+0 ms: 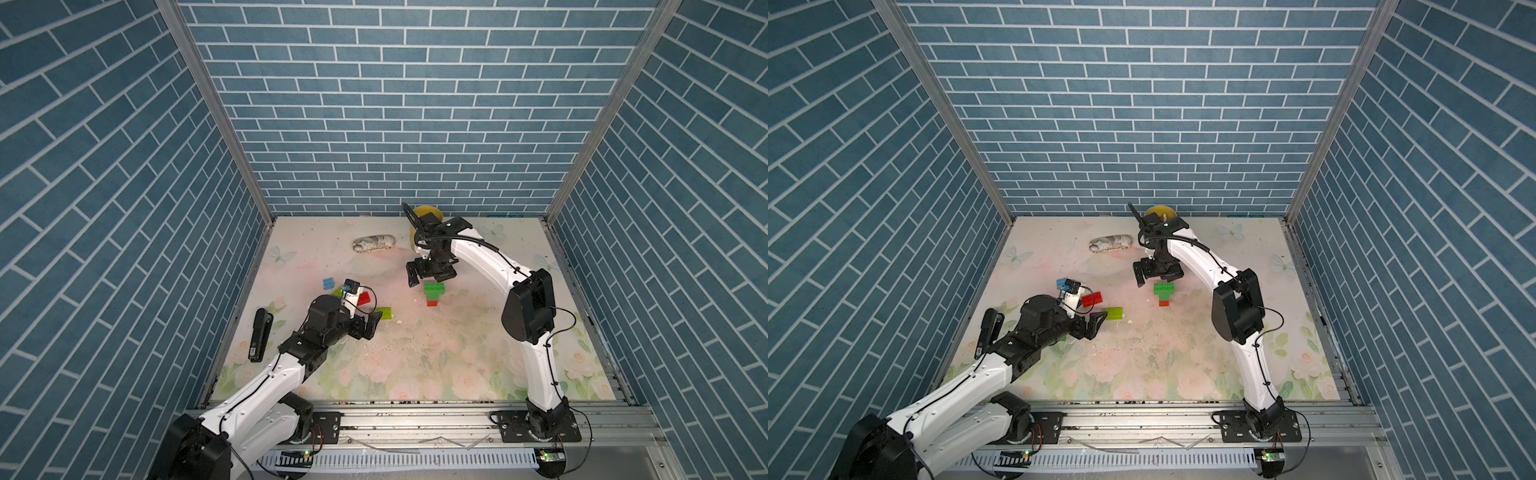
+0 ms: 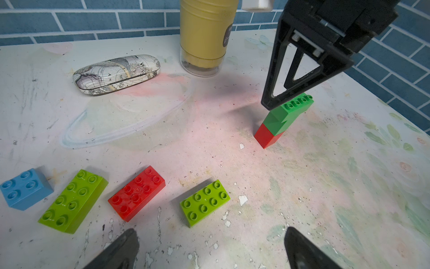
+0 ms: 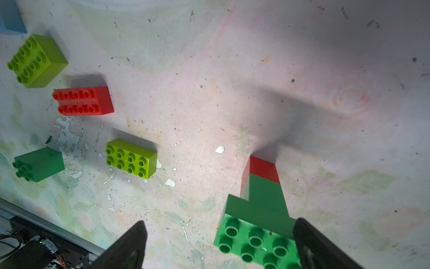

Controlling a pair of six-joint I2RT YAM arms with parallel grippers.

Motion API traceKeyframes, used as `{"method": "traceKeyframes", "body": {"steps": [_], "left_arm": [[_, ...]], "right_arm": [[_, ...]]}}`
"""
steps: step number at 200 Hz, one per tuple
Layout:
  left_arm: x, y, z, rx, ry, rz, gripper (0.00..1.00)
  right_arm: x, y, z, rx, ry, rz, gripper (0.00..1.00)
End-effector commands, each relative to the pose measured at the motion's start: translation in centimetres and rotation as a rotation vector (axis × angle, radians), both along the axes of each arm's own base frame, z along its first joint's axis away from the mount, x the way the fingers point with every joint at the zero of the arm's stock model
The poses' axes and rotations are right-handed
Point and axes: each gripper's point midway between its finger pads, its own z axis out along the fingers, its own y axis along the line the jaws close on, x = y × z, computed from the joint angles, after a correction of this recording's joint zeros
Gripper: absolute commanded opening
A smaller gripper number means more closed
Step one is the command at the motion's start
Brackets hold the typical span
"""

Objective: Assemble a spoon with lego
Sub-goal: Assemble the lego brick with the lego brick.

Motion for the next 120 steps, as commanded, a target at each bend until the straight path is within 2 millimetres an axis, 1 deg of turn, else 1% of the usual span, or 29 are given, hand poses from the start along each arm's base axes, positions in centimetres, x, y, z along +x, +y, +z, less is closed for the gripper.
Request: {"method": "traceKeyframes", "body": {"steps": [1,38,61,87,103,120], "left_arm": [[0.2,-0.1,0.6,0.000,-0.002,0.003,0.99],[0.2,-0.1,0.5,0.001,0.002,0.004,0.99],[0.3,-0.1,0.5,0.002,0.002,0.006,0.99],[0.3,-0.1,0.3,0.005,0.013,0.007,0.99],[0.3,-0.1,0.4,0.004,0.007,0.006,0.99],[0.3,-0.1,0.6,0.003,0.004,0.007,0.99]], "right_arm": [[-1.0,-0.9,-0.3,-0.031,0.045,-0.005,0.99],[-1.4,-1.1,-0.6,-0.041,0.064,-0.012,0.99],[-1.2,-1.2,-0.4,-0.038,0.055,-0.020,0.99],[-1.5,-1.2,-0.4,-0.036,0.075,-0.025,0.99],[-1.3,-1.2,-0.2,-0.033,0.056,-0.025,0.99],[-0.6,-1.3,0.6,-0.036,0.009,-0.025,0.99]]}}
